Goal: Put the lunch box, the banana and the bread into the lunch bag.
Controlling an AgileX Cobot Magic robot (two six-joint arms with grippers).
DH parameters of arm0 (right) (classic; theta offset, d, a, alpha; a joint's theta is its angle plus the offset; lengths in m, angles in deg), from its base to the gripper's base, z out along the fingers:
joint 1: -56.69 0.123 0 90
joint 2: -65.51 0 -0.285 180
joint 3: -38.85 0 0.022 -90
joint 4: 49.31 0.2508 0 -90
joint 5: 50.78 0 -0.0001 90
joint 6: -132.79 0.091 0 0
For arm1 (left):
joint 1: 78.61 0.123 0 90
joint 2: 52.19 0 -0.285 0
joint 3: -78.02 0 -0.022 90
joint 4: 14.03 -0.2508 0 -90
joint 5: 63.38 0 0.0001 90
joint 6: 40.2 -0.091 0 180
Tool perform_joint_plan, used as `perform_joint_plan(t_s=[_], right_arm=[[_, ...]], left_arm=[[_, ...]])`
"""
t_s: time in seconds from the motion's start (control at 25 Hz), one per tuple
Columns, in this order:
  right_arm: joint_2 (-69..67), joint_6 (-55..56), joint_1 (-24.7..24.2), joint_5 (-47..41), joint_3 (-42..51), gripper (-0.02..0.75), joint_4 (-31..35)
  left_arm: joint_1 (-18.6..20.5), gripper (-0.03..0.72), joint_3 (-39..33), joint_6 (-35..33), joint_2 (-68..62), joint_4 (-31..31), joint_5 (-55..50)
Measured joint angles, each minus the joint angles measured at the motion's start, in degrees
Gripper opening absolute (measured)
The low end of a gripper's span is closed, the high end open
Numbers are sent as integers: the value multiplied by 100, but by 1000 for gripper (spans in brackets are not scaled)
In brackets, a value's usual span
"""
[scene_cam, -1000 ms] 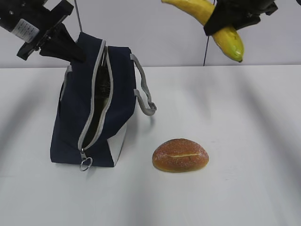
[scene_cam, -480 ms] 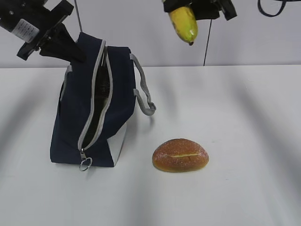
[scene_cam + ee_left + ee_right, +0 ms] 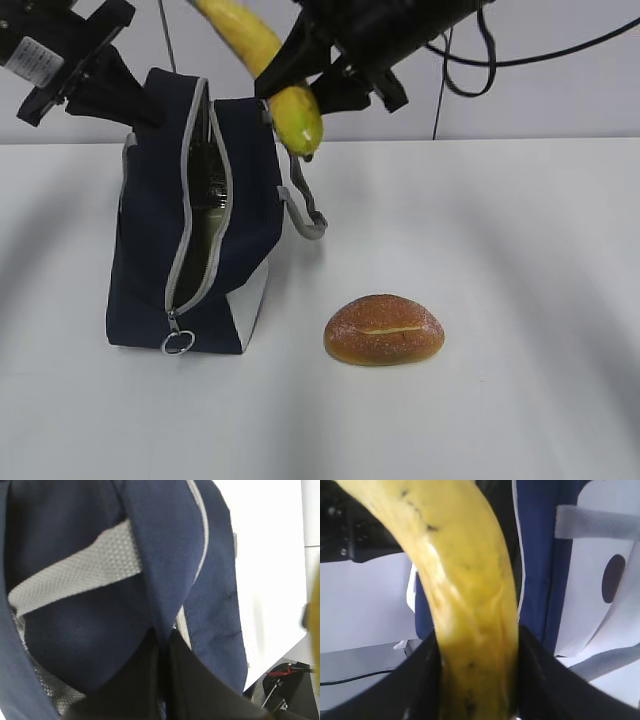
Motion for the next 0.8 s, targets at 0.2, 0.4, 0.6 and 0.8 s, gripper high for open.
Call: perform_joint_plan(t_s=[0.2,0.4,0.6,0.8], right_arm=[[-400,209,316,79,0,293,13],[-689,416,422,295,0,293,-13],[-863,784,422,335,0,293,-674],[-908,1242,422,335,0,293,-1653]], left_arm=[[8,-2,0,0,0,56,-11],[8,-2,0,0,0,63,-11],[8,-2,0,0,0,63,-11],[8,-2,0,0,0,138,-11]])
